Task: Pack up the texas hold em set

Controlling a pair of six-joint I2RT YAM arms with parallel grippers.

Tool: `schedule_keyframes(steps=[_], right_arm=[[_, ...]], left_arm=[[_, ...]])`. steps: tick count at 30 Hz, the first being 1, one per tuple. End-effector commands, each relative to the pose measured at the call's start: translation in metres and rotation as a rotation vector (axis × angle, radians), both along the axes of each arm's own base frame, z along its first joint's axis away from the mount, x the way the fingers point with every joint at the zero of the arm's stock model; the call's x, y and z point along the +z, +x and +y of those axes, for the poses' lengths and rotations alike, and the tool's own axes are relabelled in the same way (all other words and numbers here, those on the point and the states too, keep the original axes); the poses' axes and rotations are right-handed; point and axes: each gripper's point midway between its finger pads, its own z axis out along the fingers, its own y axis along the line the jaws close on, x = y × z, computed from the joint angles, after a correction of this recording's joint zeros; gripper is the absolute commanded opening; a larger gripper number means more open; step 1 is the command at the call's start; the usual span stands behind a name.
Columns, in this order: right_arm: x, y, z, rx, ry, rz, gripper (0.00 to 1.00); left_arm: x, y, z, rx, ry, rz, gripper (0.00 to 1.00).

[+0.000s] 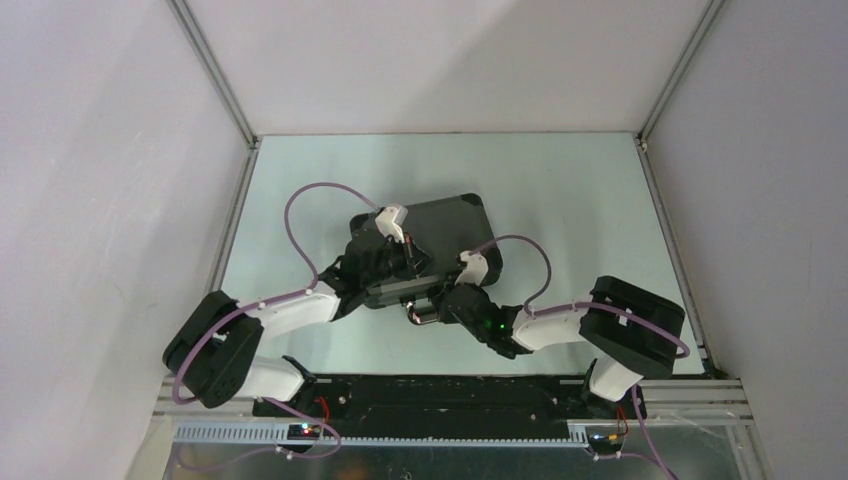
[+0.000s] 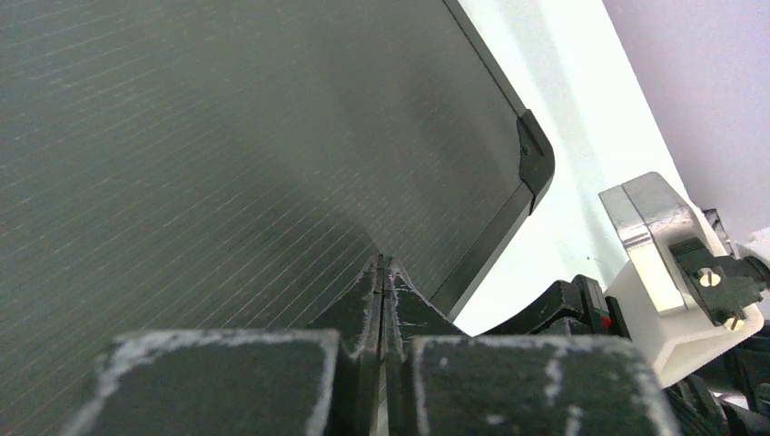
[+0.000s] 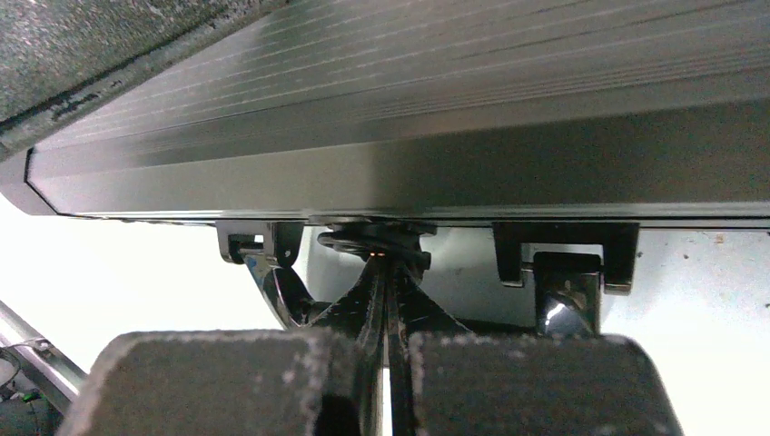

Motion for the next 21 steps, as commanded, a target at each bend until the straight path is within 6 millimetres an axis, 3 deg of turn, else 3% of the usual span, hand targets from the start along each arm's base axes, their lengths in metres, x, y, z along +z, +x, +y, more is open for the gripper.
schedule_keyframes(steps=[1,7,21], right_arm=[[-0.039,0.014,-0.032,-0.099,-0.18,0.051,0.0],[-0.046,0.017,-0.028,-0.102,-0.204,0.074,0.0],[-0.052,0.017,-0.055,-0.174,-0.304,0.1,0.0]], left_arm=[[-0.097,-0.054,0.045,-0.007,0.274,0.308,0.0],[-0.097,-0.053,0.045,-0.008,0.272,0.307,0.0],[-0.097,-0.053,0.044,-0.011,0.274,0.309,0.0]])
